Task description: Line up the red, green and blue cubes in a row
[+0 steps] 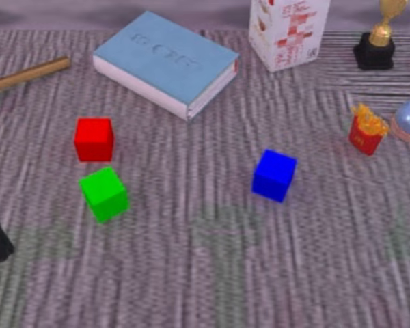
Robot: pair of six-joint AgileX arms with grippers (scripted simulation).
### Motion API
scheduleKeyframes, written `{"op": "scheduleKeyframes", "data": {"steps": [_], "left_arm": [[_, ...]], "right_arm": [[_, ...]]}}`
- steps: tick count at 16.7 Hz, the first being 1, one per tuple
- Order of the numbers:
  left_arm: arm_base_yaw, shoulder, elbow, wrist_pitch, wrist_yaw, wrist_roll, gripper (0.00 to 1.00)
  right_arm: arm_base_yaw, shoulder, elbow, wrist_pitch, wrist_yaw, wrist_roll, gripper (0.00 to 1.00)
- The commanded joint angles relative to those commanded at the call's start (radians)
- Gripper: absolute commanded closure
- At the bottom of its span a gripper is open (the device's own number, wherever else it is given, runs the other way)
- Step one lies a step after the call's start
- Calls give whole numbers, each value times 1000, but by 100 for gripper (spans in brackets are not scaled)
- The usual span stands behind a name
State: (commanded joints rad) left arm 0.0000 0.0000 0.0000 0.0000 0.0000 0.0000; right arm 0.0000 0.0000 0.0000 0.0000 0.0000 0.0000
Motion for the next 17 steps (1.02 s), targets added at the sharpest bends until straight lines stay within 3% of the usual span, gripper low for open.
{"op": "scheduleKeyframes", "data": {"steps": [7,11,17], "left_arm": [[-19,153,153,-103,4,-19,0],[-48,464,458,-291,4,-48,0],[-103,1160,1052,-669,0,-97,0]], "right_arm": [[0,0,0,0,0,0,0],[0,0,0,0,0,0,0],[0,0,0,0,0,0,0]]}}
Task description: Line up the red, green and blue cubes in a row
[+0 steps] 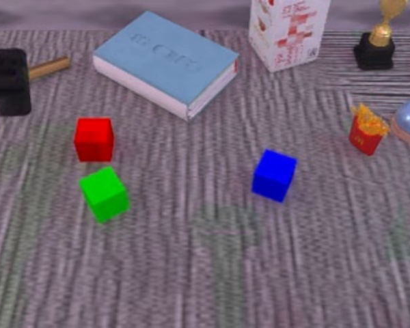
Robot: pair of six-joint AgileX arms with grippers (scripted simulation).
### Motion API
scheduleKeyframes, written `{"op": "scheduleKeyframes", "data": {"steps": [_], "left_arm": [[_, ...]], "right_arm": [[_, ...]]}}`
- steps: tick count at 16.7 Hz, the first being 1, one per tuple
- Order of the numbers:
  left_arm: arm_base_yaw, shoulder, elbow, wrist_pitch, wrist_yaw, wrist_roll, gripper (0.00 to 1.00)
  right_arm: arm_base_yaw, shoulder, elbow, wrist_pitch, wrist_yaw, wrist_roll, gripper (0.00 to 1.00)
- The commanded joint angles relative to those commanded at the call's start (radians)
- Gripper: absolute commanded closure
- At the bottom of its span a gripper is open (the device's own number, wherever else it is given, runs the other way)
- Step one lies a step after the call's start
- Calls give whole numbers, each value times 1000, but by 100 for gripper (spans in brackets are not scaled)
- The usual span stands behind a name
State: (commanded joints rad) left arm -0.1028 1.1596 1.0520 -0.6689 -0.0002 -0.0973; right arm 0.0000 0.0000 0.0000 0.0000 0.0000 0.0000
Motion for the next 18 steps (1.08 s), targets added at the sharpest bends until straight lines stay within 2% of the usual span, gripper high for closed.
{"op": "scheduleKeyframes", "data": {"steps": [5,9,14,18], "left_arm": [[-47,592,483,-314,-4,-42,0],[-77,946,804,-510,-3,-72,0],[-101,1197,1066,-649,4,-98,0],[-105,1237,1113,-670,5,-102,0]], "right_arm": [[0,0,0,0,0,0,0],[0,0,0,0,0,0,0],[0,0,0,0,0,0,0],[0,0,0,0,0,0,0]]}}
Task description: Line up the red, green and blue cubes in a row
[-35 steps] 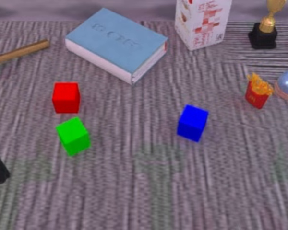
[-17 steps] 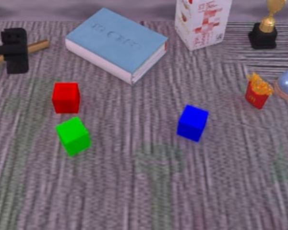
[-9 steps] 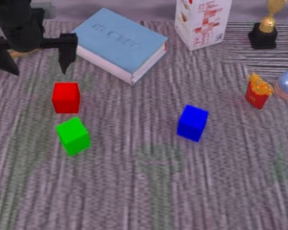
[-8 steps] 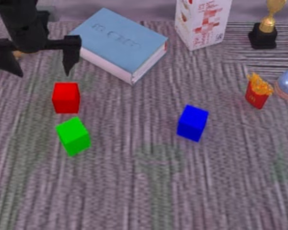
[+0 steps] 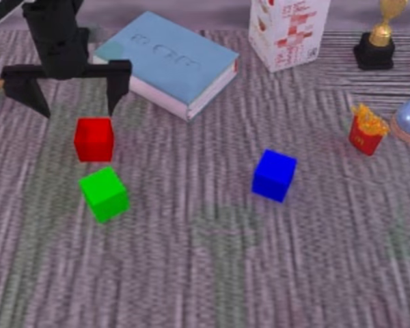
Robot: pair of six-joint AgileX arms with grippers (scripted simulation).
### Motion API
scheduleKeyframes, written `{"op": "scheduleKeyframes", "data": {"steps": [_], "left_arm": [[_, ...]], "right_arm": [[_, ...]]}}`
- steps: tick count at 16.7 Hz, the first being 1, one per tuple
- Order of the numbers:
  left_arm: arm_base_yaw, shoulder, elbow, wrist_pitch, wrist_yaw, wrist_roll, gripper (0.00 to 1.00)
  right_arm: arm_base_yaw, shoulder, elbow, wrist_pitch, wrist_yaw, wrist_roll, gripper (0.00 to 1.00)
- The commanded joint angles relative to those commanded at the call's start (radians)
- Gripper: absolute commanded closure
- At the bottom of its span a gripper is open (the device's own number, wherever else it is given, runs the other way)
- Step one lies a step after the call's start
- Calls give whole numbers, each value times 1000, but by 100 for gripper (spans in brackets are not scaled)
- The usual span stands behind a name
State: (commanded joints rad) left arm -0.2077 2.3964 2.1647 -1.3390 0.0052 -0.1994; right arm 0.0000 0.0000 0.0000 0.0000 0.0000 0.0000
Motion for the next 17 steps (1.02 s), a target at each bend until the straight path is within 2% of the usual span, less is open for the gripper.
{"op": "scheduleKeyframes", "data": {"steps": [5,12,17], "left_arm": [[4,2,-18,19,0,2,0],[2,59,-218,282,1,2,0],[1,66,-242,308,1,2,0]], "right_arm": [[0,0,0,0,0,0,0],[0,0,0,0,0,0,0],[0,0,0,0,0,0,0]]}}
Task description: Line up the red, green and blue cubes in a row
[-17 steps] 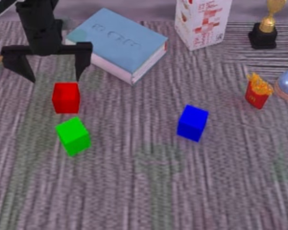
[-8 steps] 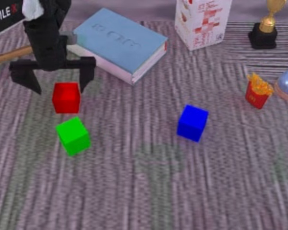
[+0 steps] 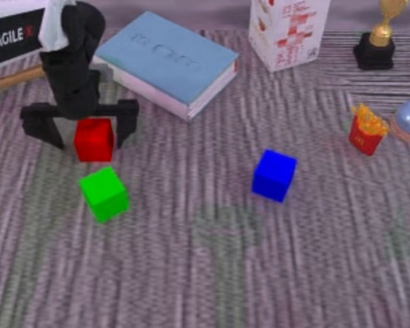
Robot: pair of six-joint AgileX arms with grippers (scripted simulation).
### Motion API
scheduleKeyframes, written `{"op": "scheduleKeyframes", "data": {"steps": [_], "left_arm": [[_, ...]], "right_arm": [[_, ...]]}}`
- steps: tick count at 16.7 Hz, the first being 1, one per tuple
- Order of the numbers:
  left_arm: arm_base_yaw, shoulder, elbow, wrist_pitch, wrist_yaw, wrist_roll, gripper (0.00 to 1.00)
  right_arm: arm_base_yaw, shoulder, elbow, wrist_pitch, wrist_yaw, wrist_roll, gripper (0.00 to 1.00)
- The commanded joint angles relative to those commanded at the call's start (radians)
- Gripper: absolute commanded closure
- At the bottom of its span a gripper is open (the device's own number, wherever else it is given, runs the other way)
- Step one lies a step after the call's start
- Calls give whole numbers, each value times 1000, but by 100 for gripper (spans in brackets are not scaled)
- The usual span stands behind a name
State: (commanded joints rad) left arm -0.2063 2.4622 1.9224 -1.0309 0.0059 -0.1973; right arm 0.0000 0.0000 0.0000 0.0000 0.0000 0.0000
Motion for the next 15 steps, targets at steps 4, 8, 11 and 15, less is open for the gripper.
{"op": "scheduleKeyframes", "data": {"steps": [4,8,11,15], "left_arm": [[0,0,0,0,0,0,30],[0,0,0,0,0,0,60],[0,0,0,0,0,0,83],[0,0,0,0,0,0,100]], "right_arm": [[0,0,0,0,0,0,0],[0,0,0,0,0,0,0],[0,0,0,0,0,0,0],[0,0,0,0,0,0,0]]}}
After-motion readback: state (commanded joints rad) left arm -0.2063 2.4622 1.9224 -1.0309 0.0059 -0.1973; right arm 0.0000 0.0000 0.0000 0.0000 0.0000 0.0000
